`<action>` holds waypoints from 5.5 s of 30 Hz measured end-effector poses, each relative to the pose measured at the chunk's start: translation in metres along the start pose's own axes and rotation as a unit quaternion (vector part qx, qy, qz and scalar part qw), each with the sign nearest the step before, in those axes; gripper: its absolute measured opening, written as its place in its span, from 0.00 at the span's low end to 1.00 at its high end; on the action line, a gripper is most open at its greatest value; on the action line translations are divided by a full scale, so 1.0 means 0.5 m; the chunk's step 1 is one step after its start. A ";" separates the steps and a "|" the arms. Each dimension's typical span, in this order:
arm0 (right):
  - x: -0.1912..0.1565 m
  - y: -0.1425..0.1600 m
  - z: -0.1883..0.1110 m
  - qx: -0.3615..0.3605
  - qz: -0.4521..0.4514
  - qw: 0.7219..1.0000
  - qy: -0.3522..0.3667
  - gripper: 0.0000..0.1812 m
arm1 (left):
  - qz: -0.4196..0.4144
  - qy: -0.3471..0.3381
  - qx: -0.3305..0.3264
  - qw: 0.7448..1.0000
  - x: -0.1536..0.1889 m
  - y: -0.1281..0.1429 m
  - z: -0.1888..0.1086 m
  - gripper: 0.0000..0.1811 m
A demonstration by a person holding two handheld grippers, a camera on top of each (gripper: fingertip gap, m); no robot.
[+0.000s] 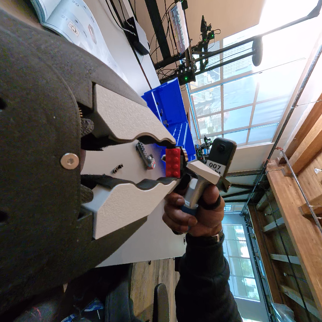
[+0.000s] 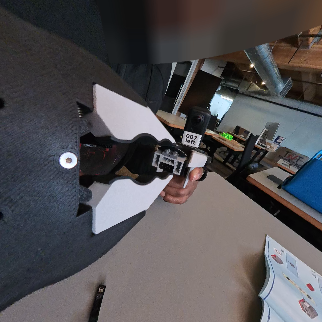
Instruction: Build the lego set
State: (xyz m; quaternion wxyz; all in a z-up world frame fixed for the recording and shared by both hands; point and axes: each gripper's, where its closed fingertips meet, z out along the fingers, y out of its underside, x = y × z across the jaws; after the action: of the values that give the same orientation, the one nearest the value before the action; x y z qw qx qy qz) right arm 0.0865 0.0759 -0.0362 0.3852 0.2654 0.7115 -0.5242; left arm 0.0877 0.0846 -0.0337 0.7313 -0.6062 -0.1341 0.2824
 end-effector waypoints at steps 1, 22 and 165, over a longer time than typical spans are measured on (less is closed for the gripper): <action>-0.002 0.000 0.000 0.002 -0.002 1.000 -0.002 0.15 | 0.000 0.001 0.003 1.000 0.001 -0.002 -0.001 0.20; -0.007 -0.028 -0.009 0.050 -0.121 0.988 0.083 0.15 | -0.172 0.045 0.037 0.983 -0.009 -0.016 -0.008 0.21; -0.034 -0.008 0.055 -0.043 -0.373 0.909 0.181 0.13 | -0.463 0.148 0.140 0.863 -0.041 -0.047 -0.039 0.16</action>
State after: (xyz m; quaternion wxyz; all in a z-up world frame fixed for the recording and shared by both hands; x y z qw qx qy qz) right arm 0.1003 0.0492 -0.0241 0.0371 0.0541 0.8380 -0.5417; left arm 0.0876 0.0544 -0.0126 0.8662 -0.4007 -0.2487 -0.1653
